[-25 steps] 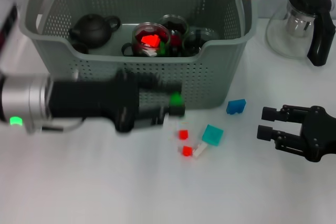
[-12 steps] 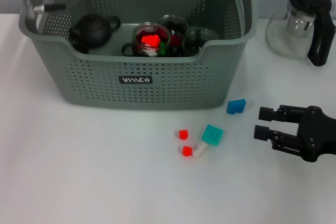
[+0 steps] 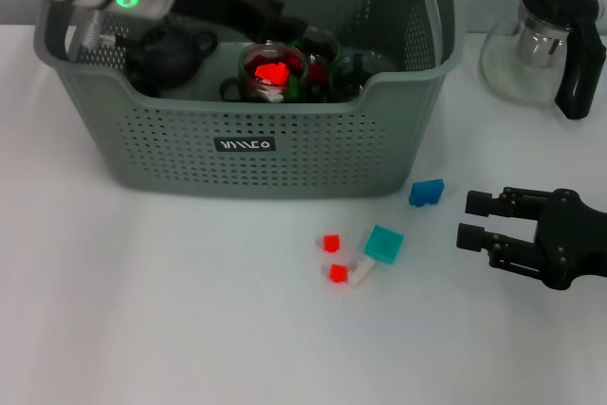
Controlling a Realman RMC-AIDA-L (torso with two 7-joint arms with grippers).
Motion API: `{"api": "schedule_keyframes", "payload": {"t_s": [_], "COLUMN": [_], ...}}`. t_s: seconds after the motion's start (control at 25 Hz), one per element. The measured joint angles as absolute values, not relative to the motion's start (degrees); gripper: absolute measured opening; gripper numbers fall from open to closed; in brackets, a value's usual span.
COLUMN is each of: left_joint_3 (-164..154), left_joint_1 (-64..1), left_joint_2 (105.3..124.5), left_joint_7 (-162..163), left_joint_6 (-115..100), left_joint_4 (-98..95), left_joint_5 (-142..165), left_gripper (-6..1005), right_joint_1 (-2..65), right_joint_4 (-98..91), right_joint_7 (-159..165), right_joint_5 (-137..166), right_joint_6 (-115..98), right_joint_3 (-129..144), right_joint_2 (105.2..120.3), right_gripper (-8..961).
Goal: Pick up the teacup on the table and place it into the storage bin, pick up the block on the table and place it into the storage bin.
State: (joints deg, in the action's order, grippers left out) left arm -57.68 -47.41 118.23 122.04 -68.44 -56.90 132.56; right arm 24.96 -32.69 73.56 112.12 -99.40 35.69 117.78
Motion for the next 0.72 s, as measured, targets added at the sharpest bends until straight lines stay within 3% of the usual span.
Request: {"api": "schedule_keyframes", "payload": {"t_s": [0.2,0.4,0.56,0.64,0.72], "left_joint_3": [-60.5,-60.1,-59.3,-57.1,-56.2], "left_joint_1": [-47.1,-44.4,-37.3,-30.4,-28.9], "left_joint_2": [121.28,122.85,123.69,123.61,123.57], "left_joint_7": [125.5,125.6,121.6,110.1,106.5], "left_joint_6": [-64.1,-64.1,-65.6,-71.1,-74.2], "left_joint_4": [-60.2,-66.7,-75.0,-75.5,-74.4], "left_joint_5": [138.9,137.0,124.3,104.4,98.5], "left_gripper": [522,556,621,653,686], "right_joint_1": [25.0,25.0,25.0,25.0,24.9], "right_joint_4": [-32.7,-32.7,-32.7,-32.7,-32.7], "right_joint_7": [73.5,73.5,73.4,73.4,73.3], "right_joint_5": [112.1,112.2,112.1,112.0,111.9], "right_joint_6": [-99.4,-99.3,-99.3,-99.3,-99.3], "right_joint_3": [35.7,35.7,35.7,35.7,35.7], "right_joint_2": [117.78,117.77,117.77,117.77,117.77], "right_gripper": [538,538,538,538,538]}}
